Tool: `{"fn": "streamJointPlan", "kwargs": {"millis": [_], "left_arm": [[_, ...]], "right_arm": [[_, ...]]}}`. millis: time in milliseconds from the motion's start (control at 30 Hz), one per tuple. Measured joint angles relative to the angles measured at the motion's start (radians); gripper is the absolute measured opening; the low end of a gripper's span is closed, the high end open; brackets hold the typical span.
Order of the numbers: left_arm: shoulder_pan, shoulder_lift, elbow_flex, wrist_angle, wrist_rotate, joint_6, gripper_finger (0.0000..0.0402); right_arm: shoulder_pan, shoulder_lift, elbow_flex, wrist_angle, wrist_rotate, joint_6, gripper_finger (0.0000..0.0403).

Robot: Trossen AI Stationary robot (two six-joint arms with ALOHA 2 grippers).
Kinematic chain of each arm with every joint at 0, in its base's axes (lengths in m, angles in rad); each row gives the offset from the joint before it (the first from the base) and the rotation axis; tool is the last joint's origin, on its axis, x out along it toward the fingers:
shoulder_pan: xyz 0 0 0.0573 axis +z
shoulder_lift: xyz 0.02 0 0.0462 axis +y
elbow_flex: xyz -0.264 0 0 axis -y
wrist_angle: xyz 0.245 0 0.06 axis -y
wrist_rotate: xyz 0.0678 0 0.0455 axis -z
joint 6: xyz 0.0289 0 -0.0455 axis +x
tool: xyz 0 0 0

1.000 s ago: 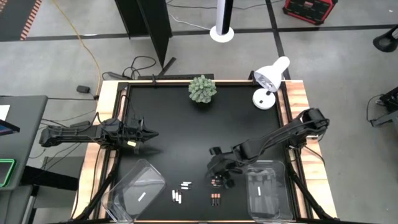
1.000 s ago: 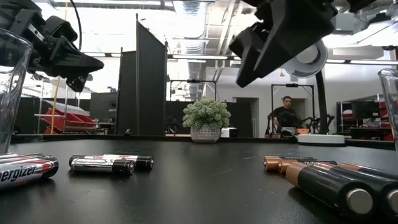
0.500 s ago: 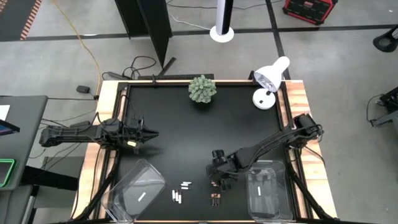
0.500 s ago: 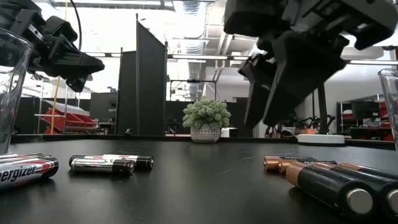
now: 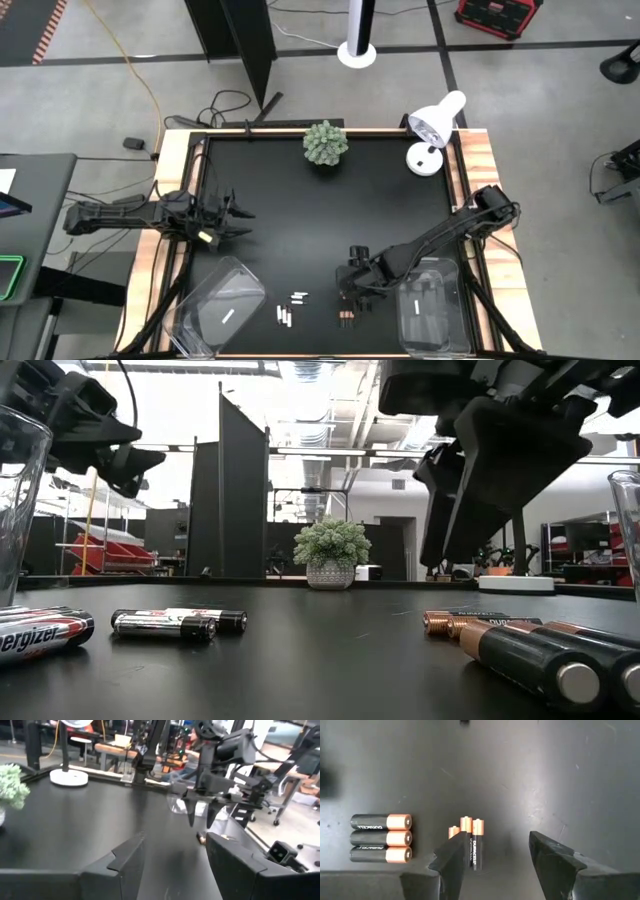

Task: Sort batteries
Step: Put the black battery into the right transparent bin

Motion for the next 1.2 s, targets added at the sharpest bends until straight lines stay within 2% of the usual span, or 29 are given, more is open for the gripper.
{"fn": "streamJointPlan", "kwargs": {"millis": [500, 1200], "left_arm": [[-0.023, 0.0, 0.0, 0.025, 0.002, 0.027, 0.0201], [-0.023, 0.0, 0.0, 0.018, 0.002, 0.042, 0.02]], "right_arm": [[0.028, 0.062, 0.004, -0.022, 0.032, 0.112, 0.023], [0.022, 0.088, 0.004, -0.019, 0.037, 0.108, 0.023]]}}
